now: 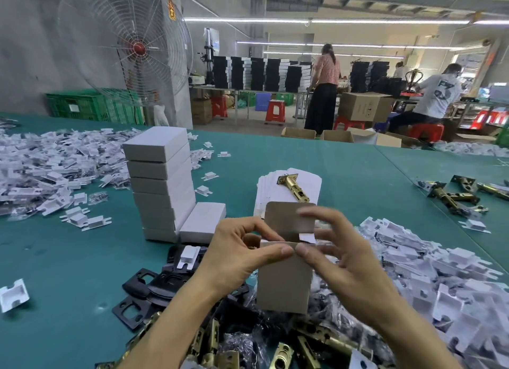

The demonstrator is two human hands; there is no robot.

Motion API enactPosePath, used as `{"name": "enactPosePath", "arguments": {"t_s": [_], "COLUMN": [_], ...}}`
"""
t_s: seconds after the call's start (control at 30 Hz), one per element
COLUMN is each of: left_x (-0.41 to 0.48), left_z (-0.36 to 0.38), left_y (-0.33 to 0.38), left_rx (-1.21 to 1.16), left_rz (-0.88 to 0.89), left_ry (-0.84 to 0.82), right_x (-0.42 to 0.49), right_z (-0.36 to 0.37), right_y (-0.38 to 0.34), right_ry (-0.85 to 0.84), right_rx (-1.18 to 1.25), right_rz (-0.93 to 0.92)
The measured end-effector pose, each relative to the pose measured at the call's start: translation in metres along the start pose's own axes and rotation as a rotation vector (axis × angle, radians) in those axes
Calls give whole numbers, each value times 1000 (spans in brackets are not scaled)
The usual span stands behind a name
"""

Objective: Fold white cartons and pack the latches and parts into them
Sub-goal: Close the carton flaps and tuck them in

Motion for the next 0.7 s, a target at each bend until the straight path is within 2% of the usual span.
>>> {"name": "enactPosePath", "arguments": {"t_s": [0.1, 0.3, 0.47, 0.7], "left_x": [-1, -1, -1, 0], "left_z": [-1, 0, -9, -3], "left_y": [2, 3, 3, 6], "left_rx": [3, -69, -101, -79], "left_rz": [16, 50, 100, 65], "left_ry": [9, 43, 165, 51], "right_x": [1, 0, 0, 1], "right_z": [-8, -8, -7, -9], "right_y": [-5, -14, -10, -4], "right_ry": [52, 70, 48, 67], "right_rx": [166, 70, 125, 197], "right_rz": [-26, -76, -6, 94]}}
Point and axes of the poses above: each hand's wrist, its own x-axis towards the middle knuckle, its own z-axis out of the palm, y = z × x, the point moved 9 cm from there along x, towards the middle knuckle, and after that the axes turned 4 degrees about z, right-handed, at the moved point
